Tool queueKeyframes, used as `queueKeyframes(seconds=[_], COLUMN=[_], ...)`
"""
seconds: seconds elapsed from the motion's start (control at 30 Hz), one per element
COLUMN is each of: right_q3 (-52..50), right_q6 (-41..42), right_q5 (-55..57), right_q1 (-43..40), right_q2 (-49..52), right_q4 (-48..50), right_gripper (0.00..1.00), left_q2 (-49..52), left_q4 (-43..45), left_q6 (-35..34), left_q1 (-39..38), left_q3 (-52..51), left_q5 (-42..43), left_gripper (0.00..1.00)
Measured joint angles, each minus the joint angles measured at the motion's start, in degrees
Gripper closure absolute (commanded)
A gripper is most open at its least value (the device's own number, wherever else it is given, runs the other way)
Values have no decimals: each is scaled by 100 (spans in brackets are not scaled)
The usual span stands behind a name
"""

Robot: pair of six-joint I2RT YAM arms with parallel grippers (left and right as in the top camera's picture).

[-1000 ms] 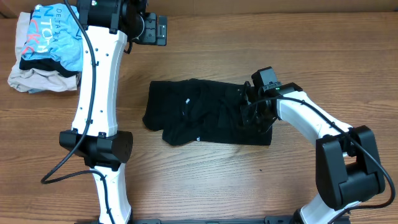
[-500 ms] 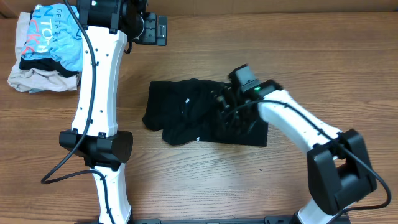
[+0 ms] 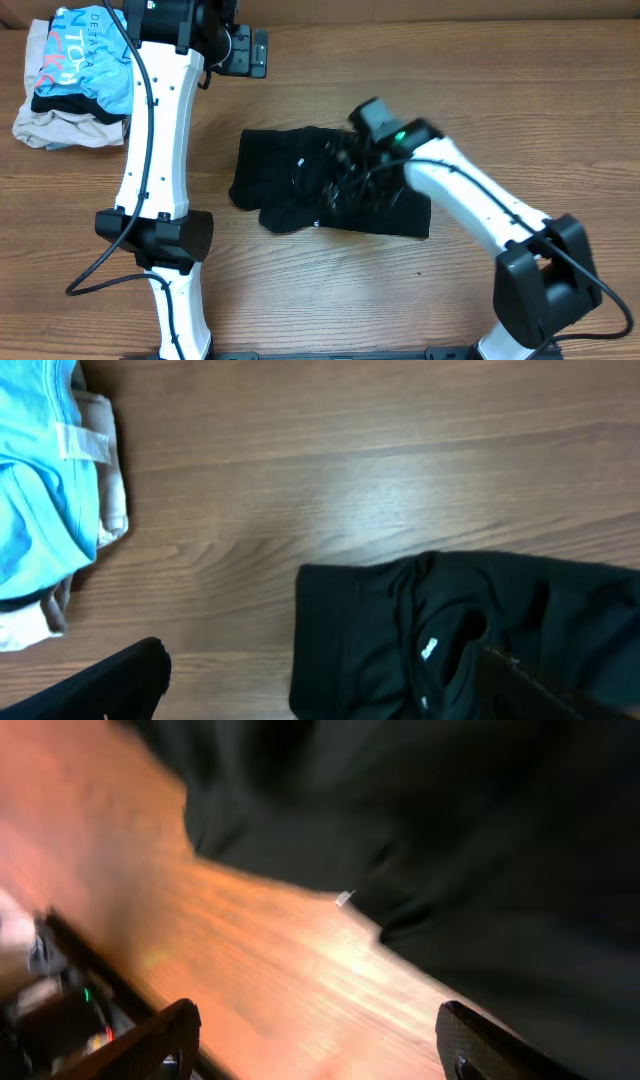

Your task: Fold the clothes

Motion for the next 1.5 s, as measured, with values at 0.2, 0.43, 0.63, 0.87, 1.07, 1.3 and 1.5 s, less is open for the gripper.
queueKeyframes(seconds=[0.2,0.43,0.63,0.87,1.07,1.3,1.5], right_q3=[898,1130,1130,1130,1130,1130,1130], right_q6=[44,55,61,55,44,44,39], right_q5=[380,553,654,955,1283,1698,1823], right_q1=[-748,-1626,-2234,-2326,-2326,-2326,-2326], right_q2=[0,0,0,0,0,0,0], right_q4=[-732,-1108,-1172,-1097,-1147,-1211,-1231], right_gripper=[16,4,0,0,0,0,0], left_q2=[0,-2,-2,-2,-2,-2,-2], left_q4=[-686,-697,-632,0,782,1681,2564], left_q6=[269,590,791,1316,1849,1897,1558], left_q1=[146,369,616,931,933,925,925], left_q3=[0,-306,-1539,-2750,-3886,-5222,-5818], left_q5=[122,638,804,1202,1650,1755,1587], left_gripper=[0,0,0,1,2,9,15])
